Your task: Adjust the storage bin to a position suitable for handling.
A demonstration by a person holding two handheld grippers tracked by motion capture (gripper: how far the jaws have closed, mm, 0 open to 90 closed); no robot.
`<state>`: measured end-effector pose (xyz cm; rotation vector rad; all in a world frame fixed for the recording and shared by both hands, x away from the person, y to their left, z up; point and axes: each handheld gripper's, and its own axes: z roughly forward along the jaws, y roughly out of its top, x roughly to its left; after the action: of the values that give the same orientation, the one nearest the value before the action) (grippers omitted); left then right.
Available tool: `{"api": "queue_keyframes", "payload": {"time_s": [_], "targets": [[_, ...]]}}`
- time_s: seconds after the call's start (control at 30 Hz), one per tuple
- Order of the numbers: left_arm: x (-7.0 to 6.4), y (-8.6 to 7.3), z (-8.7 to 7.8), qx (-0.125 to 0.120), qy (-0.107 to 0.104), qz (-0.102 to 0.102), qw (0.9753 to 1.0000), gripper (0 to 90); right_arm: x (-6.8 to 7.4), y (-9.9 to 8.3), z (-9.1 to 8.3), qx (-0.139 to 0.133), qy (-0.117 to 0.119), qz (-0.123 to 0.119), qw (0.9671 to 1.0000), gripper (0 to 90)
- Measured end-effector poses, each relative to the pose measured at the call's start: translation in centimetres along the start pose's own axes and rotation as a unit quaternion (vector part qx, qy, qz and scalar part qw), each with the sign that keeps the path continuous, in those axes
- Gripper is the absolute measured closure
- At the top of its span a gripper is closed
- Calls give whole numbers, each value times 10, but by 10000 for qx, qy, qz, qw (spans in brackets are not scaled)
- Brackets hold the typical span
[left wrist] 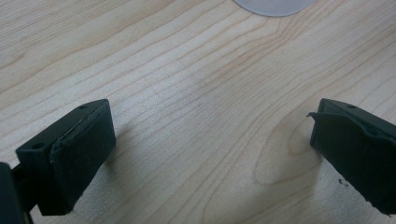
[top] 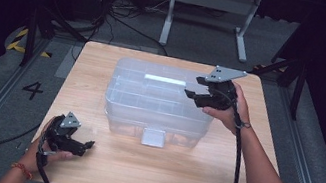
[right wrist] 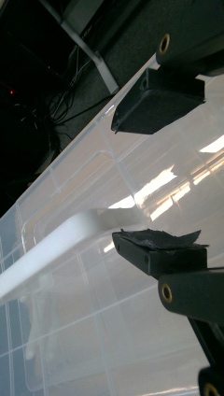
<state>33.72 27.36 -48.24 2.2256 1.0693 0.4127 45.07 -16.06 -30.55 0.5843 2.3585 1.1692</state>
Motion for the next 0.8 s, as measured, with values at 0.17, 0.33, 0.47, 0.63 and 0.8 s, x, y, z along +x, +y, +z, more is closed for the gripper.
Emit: {"api": "queue_keyframes", "payload": {"time_s": [0.17,0.33,0.47,0.63,0.8], "targets": [[0,0,0,1,-1,1,10000,5,3,4,6,61,26,-19,10000,430],[0,0,0,-1,0,-3,10000,5,6,11,12,126,93,-109,9998,485],[-1,0,0,-2,-11,-44,10000,5,8,16,15,184,144,-209,9995,550],[0,0,0,0,-1,-4,10000,5,9,19,19,256,211,-257,9991,646],[0,0,0,-3,-4,-23,10000,5,9,18,21,197,398,-257,9987,742]]}}
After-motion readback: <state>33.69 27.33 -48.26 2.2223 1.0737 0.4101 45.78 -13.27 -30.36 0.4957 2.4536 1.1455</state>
